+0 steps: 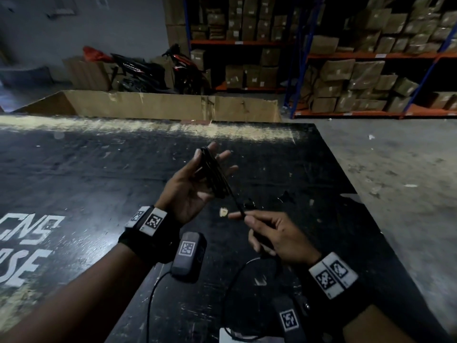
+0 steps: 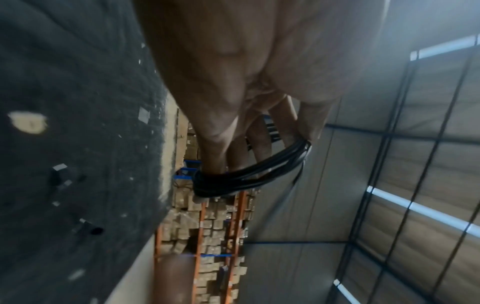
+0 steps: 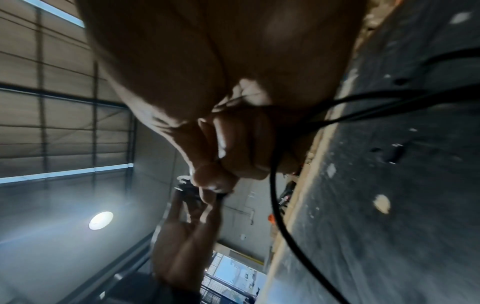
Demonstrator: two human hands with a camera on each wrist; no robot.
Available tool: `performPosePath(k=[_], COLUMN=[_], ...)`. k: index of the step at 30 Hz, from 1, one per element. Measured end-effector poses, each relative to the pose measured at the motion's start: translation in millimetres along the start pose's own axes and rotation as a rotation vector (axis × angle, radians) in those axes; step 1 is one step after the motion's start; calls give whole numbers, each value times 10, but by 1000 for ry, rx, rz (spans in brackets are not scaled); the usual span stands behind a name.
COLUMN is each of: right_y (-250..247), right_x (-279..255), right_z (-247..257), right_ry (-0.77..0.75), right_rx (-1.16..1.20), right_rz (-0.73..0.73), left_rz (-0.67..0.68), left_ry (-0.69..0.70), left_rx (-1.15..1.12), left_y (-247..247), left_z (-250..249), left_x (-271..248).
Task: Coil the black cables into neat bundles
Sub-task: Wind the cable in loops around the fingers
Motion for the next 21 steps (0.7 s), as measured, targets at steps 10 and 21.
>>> performPosePath(k=[10,21], right_y=[-224,-648], right_x=[94,722], right_z=[-426,468], right_ry=[178,123], right_rx=[-129,-682], right_rz=[-113,-12], left_rz=[421,318], left_ry=[-111,-339], left_rx=[-31,545], left_y=[306,244], left_z=[-90,552], left_x=[-180,-261])
Point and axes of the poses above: each hand's wrist, its own x-axis towards the middle knuckle, its own y-axis out of the palm, z = x × y, the point moved 2 cm from there along x, towards the middle knuckle, and after that the axes turned 12 degrees about -y, right-handed, at the moved point
